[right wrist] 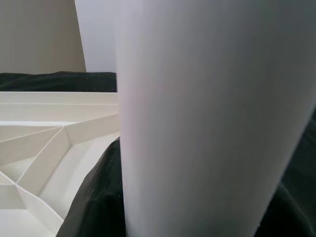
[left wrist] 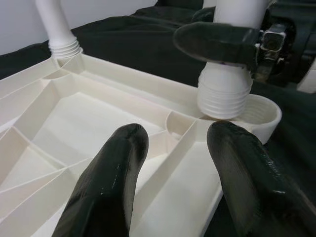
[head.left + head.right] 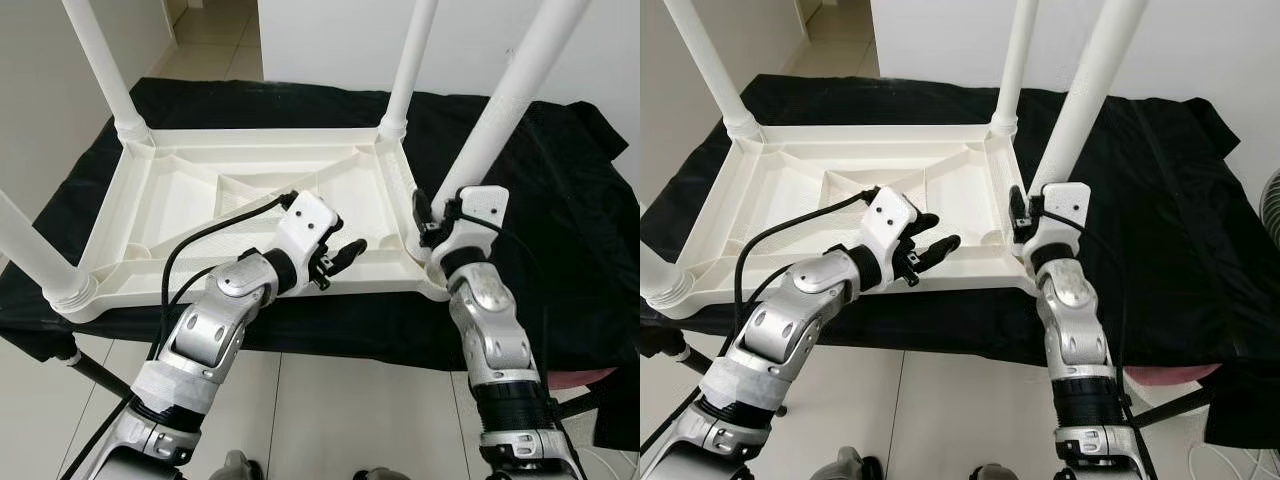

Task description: Building children table

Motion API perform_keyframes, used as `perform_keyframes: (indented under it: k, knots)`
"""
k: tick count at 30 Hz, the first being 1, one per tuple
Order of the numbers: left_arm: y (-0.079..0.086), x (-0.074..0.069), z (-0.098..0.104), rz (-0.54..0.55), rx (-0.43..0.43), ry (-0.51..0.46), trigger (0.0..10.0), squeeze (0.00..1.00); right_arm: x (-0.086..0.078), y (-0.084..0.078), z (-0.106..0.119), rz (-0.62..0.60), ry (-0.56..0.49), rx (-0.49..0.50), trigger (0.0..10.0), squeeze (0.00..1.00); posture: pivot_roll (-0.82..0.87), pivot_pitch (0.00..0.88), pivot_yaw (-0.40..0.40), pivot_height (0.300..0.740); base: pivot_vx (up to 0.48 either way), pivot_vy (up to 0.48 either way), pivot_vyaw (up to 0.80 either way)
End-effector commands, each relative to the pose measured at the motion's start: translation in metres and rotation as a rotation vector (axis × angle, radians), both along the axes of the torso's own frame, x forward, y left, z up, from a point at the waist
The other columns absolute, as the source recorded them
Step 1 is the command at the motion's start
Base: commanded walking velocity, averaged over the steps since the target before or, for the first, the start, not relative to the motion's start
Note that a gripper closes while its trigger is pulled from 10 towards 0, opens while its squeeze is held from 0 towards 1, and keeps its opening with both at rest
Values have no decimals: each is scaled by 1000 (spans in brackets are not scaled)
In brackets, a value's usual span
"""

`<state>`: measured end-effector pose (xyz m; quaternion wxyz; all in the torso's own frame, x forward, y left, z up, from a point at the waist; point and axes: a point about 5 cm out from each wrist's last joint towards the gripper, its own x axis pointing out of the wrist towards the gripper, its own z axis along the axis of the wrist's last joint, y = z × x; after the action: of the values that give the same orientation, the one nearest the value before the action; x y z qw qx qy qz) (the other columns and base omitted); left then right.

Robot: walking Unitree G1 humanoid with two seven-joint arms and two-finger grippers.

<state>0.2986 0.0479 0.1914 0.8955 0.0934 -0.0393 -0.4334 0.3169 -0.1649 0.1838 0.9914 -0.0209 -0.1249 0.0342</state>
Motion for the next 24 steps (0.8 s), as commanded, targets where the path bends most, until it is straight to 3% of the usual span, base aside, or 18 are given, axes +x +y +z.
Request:
perform_keyframes:
  k: [1,7,24]
  knots:
    - [1,-2,-1,19,2,-27,10000,0,-8,-4,-2,-2,-6,-17,10000,0,-90,75,9,740,0,0,0]
    - [-1,-8,-3,-40,2,-29,10000,0,-17,-11,-11,-19,17,-38,10000,0,-96,68,9,740,0,0,0]
    - [-5,-19,-12,-108,68,-37,10000,0,-21,-24,-28,-28,71,-78,10000,0,-96,63,15,740,0,0,0]
